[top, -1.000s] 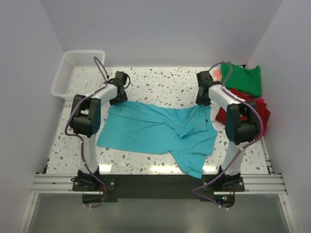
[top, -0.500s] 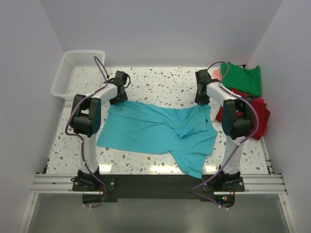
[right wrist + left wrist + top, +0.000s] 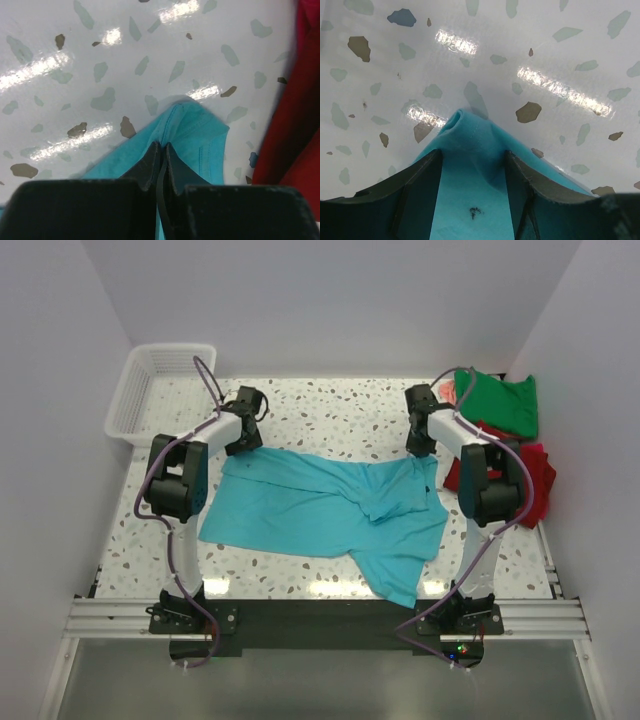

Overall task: Fold and stack the t-shirts
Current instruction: Fold the tshirt

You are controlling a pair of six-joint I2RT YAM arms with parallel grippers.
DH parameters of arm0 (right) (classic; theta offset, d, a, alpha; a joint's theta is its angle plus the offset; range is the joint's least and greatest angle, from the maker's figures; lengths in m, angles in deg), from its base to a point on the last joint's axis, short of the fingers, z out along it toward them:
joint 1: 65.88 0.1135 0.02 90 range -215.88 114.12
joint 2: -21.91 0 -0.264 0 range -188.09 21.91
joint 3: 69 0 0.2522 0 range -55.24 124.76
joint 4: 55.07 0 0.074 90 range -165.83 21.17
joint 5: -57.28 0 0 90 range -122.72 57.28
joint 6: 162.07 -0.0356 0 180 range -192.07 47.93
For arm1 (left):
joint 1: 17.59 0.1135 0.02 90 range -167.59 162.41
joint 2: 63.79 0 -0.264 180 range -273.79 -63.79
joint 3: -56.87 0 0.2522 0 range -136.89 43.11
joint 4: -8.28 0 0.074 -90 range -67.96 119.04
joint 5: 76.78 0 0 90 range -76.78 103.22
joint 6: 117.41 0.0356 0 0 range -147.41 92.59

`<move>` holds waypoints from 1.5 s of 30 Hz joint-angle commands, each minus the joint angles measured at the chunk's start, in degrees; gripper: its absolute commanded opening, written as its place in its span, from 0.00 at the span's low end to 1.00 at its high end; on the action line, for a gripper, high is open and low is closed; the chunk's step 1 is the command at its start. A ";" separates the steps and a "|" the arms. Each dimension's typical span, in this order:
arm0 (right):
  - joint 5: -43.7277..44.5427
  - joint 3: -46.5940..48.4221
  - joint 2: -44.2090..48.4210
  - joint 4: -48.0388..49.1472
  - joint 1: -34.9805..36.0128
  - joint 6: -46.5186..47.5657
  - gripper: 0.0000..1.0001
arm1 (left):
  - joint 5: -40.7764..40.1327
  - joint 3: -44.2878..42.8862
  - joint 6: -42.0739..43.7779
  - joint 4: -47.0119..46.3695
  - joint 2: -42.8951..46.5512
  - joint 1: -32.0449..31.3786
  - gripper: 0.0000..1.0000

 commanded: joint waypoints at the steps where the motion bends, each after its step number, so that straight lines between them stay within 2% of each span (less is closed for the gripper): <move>1: 6.52 -1.35 3.01 -1.39 -1.16 -1.55 0.00 | -2.83 -0.98 -0.21 2.17 -1.00 0.14 0.58; 14: 10.75 -5.48 5.39 -0.77 -4.15 -3.40 0.00 | -8.20 -1.77 -4.96 6.39 -1.79 0.75 0.58; 24: 13.29 -4.43 6.09 -0.51 -6.44 -4.19 0.00 | -10.13 -2.12 -6.90 7.36 -0.21 1.02 0.58; 31: 8.73 -3.72 8.10 0.54 -6.88 -2.61 0.01 | -8.12 -2.57 -5.32 5.78 0.84 1.01 0.58; 32: 8.29 -4.42 8.98 1.50 -6.79 -2.35 0.12 | -7.50 -2.22 -4.62 3.78 1.45 1.02 0.58; 37: 5.57 -4.78 13.03 1.95 -6.79 -1.38 0.34 | -4.25 1.56 -1.63 -2.04 6.90 0.93 0.59; 40: 4.33 -5.13 14.79 1.60 -6.62 -0.85 0.38 | -3.98 3.76 -0.57 -4.24 9.71 0.93 0.61; 45: 2.32 -6.62 16.29 1.43 -5.48 -0.15 0.40 | -0.83 7.98 0.13 -6.96 13.58 0.93 0.63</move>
